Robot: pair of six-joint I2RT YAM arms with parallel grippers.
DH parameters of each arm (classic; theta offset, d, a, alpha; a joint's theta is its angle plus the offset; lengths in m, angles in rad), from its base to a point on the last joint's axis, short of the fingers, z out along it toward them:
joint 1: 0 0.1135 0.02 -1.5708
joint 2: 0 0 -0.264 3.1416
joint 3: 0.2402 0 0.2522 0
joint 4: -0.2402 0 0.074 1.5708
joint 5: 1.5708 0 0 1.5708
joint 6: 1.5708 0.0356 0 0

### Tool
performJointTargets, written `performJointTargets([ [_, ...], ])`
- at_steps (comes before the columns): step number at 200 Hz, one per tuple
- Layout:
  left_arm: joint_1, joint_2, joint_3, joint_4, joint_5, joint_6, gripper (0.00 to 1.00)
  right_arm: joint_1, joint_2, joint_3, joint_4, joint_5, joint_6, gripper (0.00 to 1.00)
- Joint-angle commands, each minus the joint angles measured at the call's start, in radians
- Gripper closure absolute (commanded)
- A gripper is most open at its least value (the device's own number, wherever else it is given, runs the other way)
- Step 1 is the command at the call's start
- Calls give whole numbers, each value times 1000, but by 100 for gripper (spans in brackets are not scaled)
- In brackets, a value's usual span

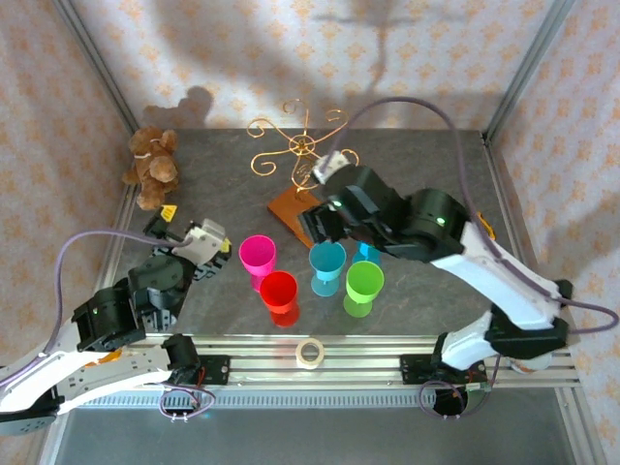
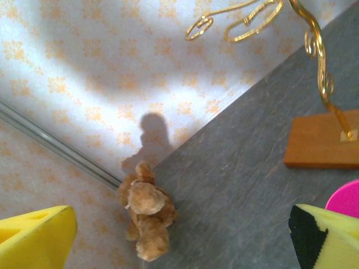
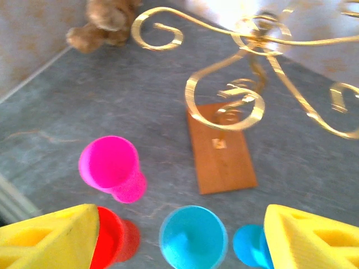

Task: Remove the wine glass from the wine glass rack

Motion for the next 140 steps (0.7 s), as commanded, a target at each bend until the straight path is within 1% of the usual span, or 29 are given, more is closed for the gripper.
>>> performJointTargets([
  [1, 8, 93, 71, 10, -8, -180, 1, -95, -171, -164, 71, 144, 47, 21],
  [9, 22, 132, 90, -2, -15, -224, 1, -145, -243, -252, 110, 157, 57, 21],
  [16, 51, 161, 106, -17, -2, -272, 0, -188, -311, -326, 146, 174, 61, 20],
  [25, 109, 187, 116, -33, 53, -337, 1, -244, -389, -409, 183, 191, 71, 19],
  [32, 164, 196, 113, -36, 102, -397, 0, -289, -436, -466, 214, 177, 68, 18],
  [44, 254, 188, 77, 10, 195, -473, 0, -369, -498, -563, 260, 156, 59, 17],
  [52, 300, 172, 38, 58, 235, -501, 0, -421, -518, -612, 278, 142, 55, 17],
  [64, 352, 154, -3, 116, 254, -538, 0, -493, -529, -679, 304, 137, 41, 17],
  [72, 391, 152, -15, 132, 275, -551, 0, -531, -533, -721, 330, 161, 39, 17],
  [85, 450, 167, -21, 145, 302, -577, 0, -595, -545, -794, 389, 157, 17, 17],
  [100, 503, 195, -29, 154, 321, -592, 0, -622, -568, -884, 482, 240, 12, 17],
  [111, 527, 210, -56, 187, 319, -596, 0, -643, -602, -970, 588, 258, -3, 17],
  [130, 575, 221, -125, 272, 338, -611, 0, -705, -635, -1080, 722, 180, -7, 17],
  [140, 605, 224, -157, 311, 354, -630, 0, -740, -625, -1126, 775, 169, -16, 17],
])
